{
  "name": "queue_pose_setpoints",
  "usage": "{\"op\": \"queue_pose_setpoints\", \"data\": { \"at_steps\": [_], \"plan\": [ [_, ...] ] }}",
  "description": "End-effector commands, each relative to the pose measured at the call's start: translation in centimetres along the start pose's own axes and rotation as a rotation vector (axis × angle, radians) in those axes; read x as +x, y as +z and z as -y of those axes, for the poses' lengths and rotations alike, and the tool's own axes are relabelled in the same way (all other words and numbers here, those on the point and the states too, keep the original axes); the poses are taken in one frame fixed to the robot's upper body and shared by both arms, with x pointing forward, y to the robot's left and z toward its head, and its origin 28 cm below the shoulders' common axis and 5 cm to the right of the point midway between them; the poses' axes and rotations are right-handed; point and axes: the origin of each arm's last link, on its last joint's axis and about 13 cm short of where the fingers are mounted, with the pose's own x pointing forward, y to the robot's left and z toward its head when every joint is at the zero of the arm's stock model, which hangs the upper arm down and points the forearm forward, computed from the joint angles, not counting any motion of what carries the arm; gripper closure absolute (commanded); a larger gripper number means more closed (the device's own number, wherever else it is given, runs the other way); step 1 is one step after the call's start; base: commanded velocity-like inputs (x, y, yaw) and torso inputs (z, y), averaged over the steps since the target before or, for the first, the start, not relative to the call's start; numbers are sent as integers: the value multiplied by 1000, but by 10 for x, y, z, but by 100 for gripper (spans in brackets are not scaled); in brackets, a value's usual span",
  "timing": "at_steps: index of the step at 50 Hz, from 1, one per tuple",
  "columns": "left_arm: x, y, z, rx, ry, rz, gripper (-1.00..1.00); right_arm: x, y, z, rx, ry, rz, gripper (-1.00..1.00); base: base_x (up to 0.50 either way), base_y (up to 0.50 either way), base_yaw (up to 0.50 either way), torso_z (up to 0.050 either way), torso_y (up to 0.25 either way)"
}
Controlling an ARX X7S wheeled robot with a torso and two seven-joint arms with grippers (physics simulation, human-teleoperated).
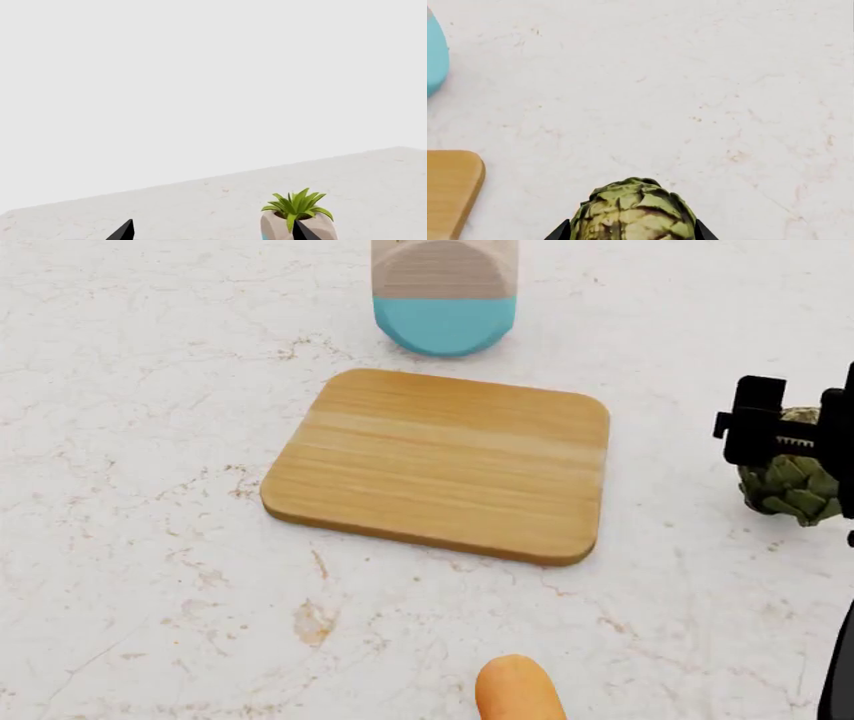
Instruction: Clear the non-vegetable object off the cutting board and place the vegetables onto it.
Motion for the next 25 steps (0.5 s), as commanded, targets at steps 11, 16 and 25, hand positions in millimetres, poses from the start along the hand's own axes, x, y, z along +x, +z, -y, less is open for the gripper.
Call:
{"op": "queue_pose_setpoints", "data": {
  "at_steps": [11, 16, 25],
  "plan": [
    [-5, -1, -3, -7, 6, 5, -100, -11, -5, 11, -92, -61, -29, -100, 0, 0, -1, 0, 0],
    [-7, 1, -4, -3, 16, 9, -100, -18, 4, 9, -94, -46, -11, -100, 0, 0, -1, 0, 0],
    [-6, 2, -3, -5, 19, 16, -100, -38, 26, 3, -114, -6, 52, -100, 0, 0, 0, 0, 0]
  ]
}}
